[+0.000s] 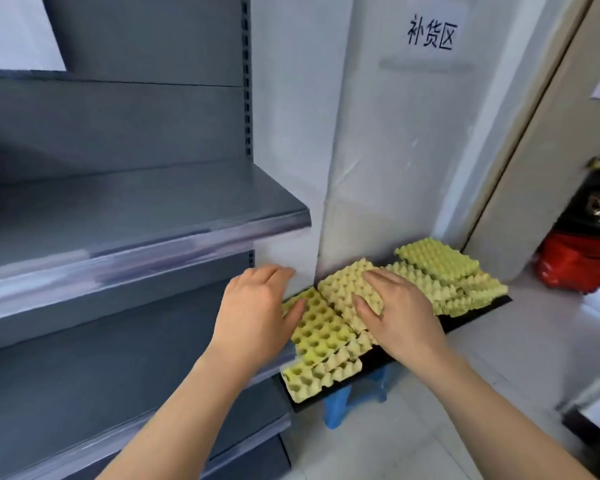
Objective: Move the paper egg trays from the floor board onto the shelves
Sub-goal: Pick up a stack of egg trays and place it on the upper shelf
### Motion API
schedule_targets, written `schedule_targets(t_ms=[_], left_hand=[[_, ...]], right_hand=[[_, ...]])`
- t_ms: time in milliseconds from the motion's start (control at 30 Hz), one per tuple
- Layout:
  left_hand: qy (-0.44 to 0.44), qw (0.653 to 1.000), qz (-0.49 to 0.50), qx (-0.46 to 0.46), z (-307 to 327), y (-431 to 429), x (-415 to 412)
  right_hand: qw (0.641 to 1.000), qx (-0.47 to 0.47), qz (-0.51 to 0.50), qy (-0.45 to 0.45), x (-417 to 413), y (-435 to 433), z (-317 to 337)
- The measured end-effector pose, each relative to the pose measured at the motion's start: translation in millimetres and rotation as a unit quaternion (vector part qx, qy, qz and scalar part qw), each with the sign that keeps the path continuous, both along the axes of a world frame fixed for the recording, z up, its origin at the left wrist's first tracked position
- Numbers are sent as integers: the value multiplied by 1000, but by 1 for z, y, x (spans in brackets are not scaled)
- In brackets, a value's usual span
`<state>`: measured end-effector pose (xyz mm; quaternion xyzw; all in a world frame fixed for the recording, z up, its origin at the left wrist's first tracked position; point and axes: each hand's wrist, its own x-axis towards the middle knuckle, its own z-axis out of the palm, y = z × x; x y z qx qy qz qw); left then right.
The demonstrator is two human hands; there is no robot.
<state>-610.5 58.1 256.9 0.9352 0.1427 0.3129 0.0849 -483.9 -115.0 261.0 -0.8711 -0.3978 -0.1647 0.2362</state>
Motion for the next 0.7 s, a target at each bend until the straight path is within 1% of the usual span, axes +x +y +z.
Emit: schedule_targets(t_ms=[167,333,500,600,700], left_hand=[[37,998,-39,-30,-30,-50,95],[76,994,-70,-37,-66,-79,187],[118,988,-68,-71,-102,-84,282],[152,982,-59,-93,-122,-79,342],[191,974,-42,-111,-143,-73,391]], right_hand=[[998,-22,-44,30,86,-63,-31],[993,-44,-83,65,166,-102,-62],[987,-60,-122,83,253,-113,-88],[984,-58,-131,109,311,-111,-103],[978,-79,-136,134,365,-106,-120]])
